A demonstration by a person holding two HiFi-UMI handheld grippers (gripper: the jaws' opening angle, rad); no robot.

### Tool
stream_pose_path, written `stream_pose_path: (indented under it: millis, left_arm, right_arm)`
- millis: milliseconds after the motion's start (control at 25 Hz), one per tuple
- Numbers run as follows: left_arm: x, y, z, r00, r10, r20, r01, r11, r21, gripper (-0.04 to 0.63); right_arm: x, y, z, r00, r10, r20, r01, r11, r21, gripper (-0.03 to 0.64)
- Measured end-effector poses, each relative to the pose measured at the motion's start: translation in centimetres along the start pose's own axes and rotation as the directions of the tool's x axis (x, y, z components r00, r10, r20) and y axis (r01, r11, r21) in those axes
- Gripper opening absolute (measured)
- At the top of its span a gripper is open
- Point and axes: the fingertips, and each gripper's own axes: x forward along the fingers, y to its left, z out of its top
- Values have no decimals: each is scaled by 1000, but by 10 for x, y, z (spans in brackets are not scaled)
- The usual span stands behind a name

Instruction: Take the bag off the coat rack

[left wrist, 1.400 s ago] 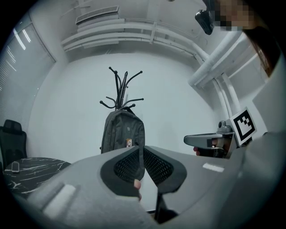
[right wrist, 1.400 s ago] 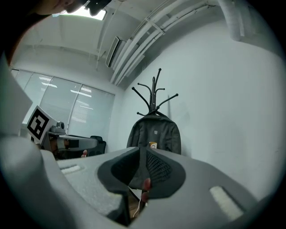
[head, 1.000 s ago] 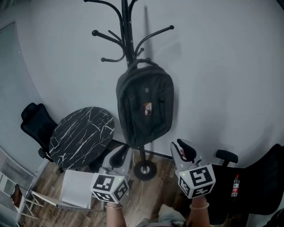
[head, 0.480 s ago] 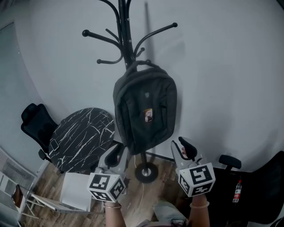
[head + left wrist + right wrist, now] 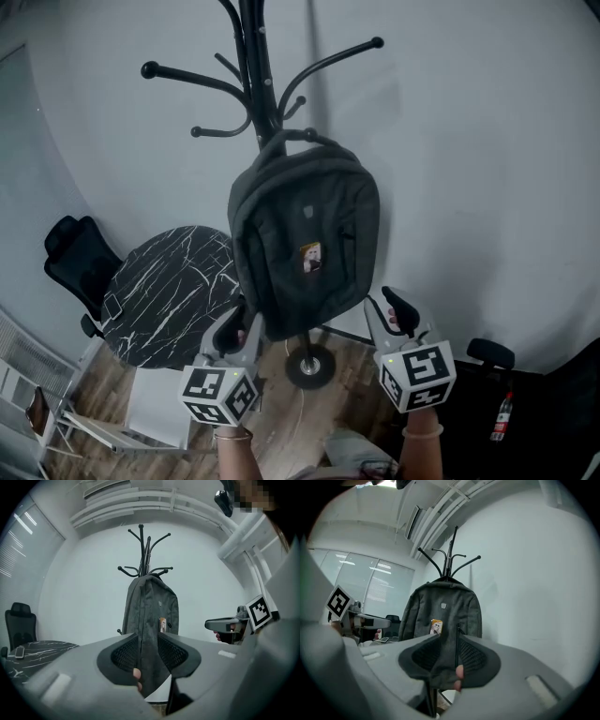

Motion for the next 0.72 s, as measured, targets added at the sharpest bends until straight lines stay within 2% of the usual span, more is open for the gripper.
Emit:
stream_pose_path:
  millis: [360,720]
  left_arm:
    - [28,22,-18,997,47,-66,-48,999,-8,147]
    - [50,34,-34,990,59,-127,-61,998,-10,183]
  right_arm:
    - [36,-26,-16,1000,4,-28,-4,1000,-2,144]
    - [73,-51,-29,999,5,-46,-5,1000,2,154]
